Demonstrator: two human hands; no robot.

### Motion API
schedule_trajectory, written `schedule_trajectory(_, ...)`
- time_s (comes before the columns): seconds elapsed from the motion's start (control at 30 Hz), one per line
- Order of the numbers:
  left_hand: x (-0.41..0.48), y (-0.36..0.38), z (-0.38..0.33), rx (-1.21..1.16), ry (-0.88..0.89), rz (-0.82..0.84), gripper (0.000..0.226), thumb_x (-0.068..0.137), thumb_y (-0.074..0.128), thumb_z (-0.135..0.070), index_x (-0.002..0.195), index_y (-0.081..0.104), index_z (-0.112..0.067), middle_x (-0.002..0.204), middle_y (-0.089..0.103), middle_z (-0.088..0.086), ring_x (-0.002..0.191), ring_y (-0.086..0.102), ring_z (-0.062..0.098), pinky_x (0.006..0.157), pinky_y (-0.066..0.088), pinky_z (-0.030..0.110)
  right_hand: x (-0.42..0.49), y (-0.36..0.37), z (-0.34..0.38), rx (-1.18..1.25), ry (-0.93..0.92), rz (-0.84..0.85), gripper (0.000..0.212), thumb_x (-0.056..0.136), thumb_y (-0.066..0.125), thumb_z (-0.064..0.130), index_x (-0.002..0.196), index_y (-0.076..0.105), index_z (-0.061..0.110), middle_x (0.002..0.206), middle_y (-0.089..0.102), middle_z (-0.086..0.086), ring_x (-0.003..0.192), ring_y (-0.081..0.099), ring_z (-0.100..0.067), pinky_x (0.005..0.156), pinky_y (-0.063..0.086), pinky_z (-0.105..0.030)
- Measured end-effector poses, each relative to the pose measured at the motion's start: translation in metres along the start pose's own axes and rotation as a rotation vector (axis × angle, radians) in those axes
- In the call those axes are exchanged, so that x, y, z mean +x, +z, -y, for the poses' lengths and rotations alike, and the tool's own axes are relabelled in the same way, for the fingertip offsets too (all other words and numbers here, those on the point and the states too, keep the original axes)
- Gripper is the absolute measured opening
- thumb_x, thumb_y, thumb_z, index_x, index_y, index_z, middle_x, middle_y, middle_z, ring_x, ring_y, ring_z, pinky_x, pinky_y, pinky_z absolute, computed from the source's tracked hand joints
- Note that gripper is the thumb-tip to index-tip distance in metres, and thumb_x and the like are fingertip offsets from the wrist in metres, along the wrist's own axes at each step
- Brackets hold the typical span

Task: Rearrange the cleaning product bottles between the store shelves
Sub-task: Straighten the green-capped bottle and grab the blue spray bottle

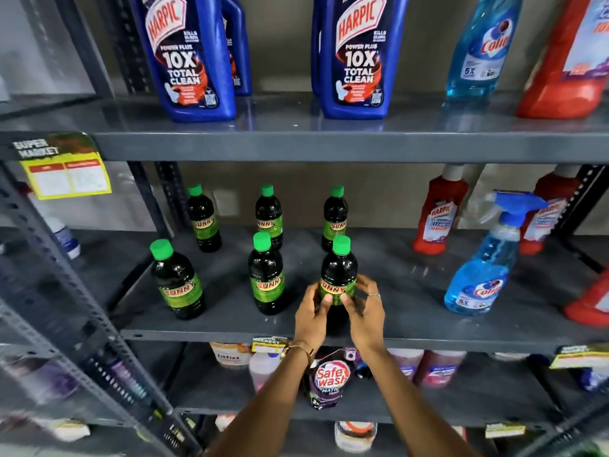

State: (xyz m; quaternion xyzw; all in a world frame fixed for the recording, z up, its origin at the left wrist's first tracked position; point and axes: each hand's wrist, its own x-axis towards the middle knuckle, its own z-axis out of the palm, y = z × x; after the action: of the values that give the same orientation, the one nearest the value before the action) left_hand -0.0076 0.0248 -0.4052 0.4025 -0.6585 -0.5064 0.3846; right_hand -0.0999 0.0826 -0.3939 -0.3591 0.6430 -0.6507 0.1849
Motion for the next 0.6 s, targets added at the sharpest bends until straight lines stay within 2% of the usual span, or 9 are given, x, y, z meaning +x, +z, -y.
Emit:
schedule_trajectory(0.07, 0.0, 0.0, 0.001, 0.004, 0.012, 0.015, 0.033, 0.094, 0.054, -0.018, 0.126, 0.051, -0.014, 0.12, 0.063, 0.002, 0.11, 0.057, 0.015, 0.095, 0.041, 0.026, 0.0, -0.003, -0.002, -0.018, 0.004, -0.005, 0.046, 0.085, 0.063, 0.0, 0.125, 0.05, 0.02, 0.114, 0.06, 0.001, 0.1, 0.06, 0.001, 0.083, 0.049, -0.008)
schedule_trajectory(0.17, 0.001, -0.001, 0.001, 0.02, 0.023, 0.023, 0.031, 0.093, 0.056, -0.019, 0.123, 0.052, -0.015, 0.113, 0.063, -0.003, 0.107, 0.058, 0.014, 0.09, 0.041, 0.023, 0.002, -0.005, -0.002, -0.045, 0.021, 0.027, 0.048, 0.086, 0.063, 0.006, 0.13, 0.05, 0.019, 0.118, 0.056, -0.005, 0.099, 0.06, -0.005, 0.095, 0.049, -0.027)
schedule_trajectory(0.23, 0.003, -0.002, 0.001, 0.027, 0.022, 0.026, 0.031, 0.093, 0.056, -0.02, 0.124, 0.052, -0.014, 0.114, 0.064, -0.001, 0.108, 0.059, 0.016, 0.09, 0.041, 0.024, 0.005, -0.006, -0.003, -0.066, 0.026, 0.026, 0.047, 0.086, 0.063, 0.005, 0.13, 0.051, 0.018, 0.119, 0.057, -0.007, 0.099, 0.059, -0.007, 0.098, 0.05, -0.034)
schedule_trajectory(0.3, 0.004, -0.003, 0.001, 0.035, 0.012, 0.038, 0.034, 0.093, 0.056, -0.02, 0.126, 0.051, -0.014, 0.118, 0.064, 0.001, 0.113, 0.059, 0.02, 0.092, 0.041, 0.025, 0.006, -0.005, -0.004, -0.07, 0.028, 0.018, 0.047, 0.086, 0.063, 0.005, 0.13, 0.051, 0.018, 0.121, 0.058, -0.01, 0.099, 0.06, -0.006, 0.094, 0.051, -0.029)
schedule_trajectory(0.37, 0.004, -0.003, 0.0, 0.045, -0.004, 0.051, 0.038, 0.093, 0.056, -0.021, 0.13, 0.049, -0.014, 0.125, 0.063, 0.006, 0.119, 0.057, 0.022, 0.096, 0.041, 0.027, 0.005, -0.003, -0.005, -0.064, 0.035, 0.017, 0.048, 0.087, 0.063, 0.007, 0.131, 0.05, 0.019, 0.124, 0.057, -0.01, 0.098, 0.059, 0.001, 0.086, 0.049, -0.013)
schedule_trajectory(0.4, 0.002, -0.003, -0.001, 0.05, 0.0, 0.052, 0.04, 0.093, 0.056, -0.02, 0.132, 0.048, -0.014, 0.128, 0.061, 0.007, 0.121, 0.056, 0.022, 0.098, 0.04, 0.026, 0.004, -0.003, -0.005, -0.06, 0.037, 0.019, 0.048, 0.087, 0.063, 0.007, 0.132, 0.05, 0.018, 0.126, 0.057, -0.01, 0.099, 0.058, 0.004, 0.085, 0.048, -0.009)
schedule_trajectory(0.47, -0.007, 0.0, -0.004, 0.087, 0.053, -0.013, 0.047, 0.091, 0.058, -0.016, 0.136, 0.044, -0.011, 0.134, 0.053, 0.009, 0.121, 0.053, 0.02, 0.101, 0.037, 0.025, 0.0, -0.007, -0.003, -0.038, 0.039, 0.033, 0.05, 0.088, 0.061, 0.006, 0.136, 0.047, 0.012, 0.133, 0.055, -0.013, 0.105, 0.059, -0.001, 0.096, 0.048, -0.018)
schedule_trajectory(0.53, -0.02, 0.003, -0.006, 0.124, 0.111, -0.198, 0.049, 0.091, 0.058, -0.014, 0.137, 0.042, -0.009, 0.132, 0.045, 0.011, 0.099, 0.058, 0.021, 0.093, 0.041, 0.024, -0.004, -0.016, -0.001, -0.021, 0.063, 0.029, 0.053, 0.09, 0.059, 0.008, 0.141, 0.042, 0.009, 0.142, 0.05, -0.012, 0.118, 0.055, -0.013, 0.105, 0.044, -0.03)
schedule_trajectory(0.6, -0.035, 0.01, -0.008, 0.139, 0.177, -0.355, 0.041, 0.092, 0.055, -0.017, 0.132, 0.044, -0.011, 0.124, 0.045, 0.01, 0.078, 0.054, 0.022, 0.08, 0.043, 0.022, -0.009, -0.031, -0.004, -0.016, 0.104, -0.031, 0.05, 0.092, 0.056, 0.014, 0.14, 0.043, 0.012, 0.144, 0.049, -0.008, 0.12, 0.051, -0.014, 0.106, 0.043, -0.032)
